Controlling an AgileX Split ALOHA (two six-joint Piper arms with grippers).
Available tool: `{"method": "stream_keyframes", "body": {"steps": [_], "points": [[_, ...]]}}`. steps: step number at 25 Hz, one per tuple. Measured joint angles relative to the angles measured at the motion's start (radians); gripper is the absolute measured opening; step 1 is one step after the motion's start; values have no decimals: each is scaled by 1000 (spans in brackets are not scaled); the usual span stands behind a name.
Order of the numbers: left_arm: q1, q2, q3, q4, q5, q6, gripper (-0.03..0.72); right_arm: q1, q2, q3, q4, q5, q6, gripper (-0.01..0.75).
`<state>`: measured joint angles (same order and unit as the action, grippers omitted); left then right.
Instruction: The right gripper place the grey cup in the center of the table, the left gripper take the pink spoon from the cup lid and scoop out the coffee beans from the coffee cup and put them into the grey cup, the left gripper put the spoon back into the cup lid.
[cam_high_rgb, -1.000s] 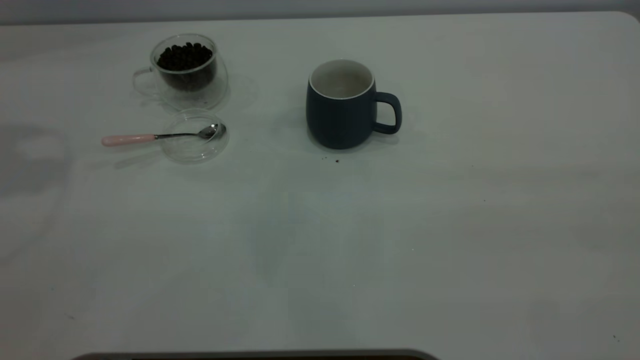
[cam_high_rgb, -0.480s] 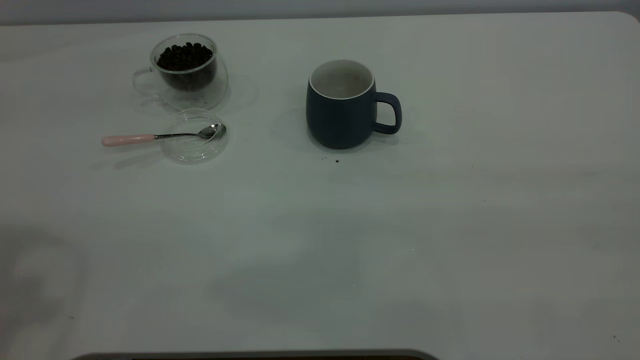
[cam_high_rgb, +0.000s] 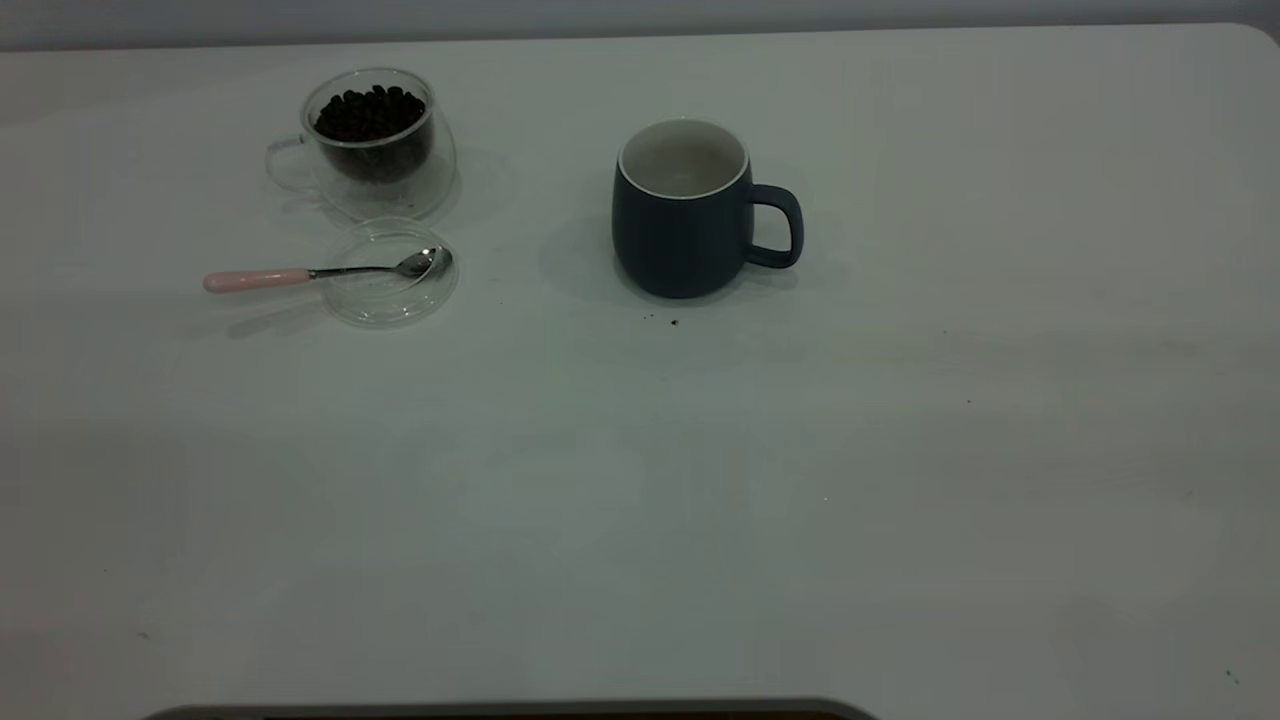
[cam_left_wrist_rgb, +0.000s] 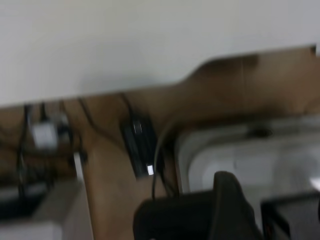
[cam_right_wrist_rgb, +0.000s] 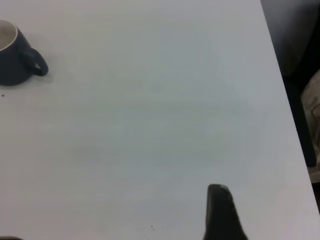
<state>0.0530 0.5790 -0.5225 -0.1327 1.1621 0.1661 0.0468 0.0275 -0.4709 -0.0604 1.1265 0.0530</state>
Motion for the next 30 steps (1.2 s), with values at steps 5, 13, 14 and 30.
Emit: {"method": "stream_keyframes", "body": {"steps": [5, 13, 14, 30], "points": [[0, -235, 0, -1, -13, -6, 474, 0, 0, 0, 0, 0, 0, 496], [0, -590, 1, -3, 3, -1, 474, 0, 0, 0, 0, 0, 0, 496], [0, -596, 2, -3, 3, -2, 473, 0, 0, 0, 0, 0, 0, 496], [0, -597, 34, 11, -15, -5, 472, 0, 0, 0, 0, 0, 0, 496]]}}
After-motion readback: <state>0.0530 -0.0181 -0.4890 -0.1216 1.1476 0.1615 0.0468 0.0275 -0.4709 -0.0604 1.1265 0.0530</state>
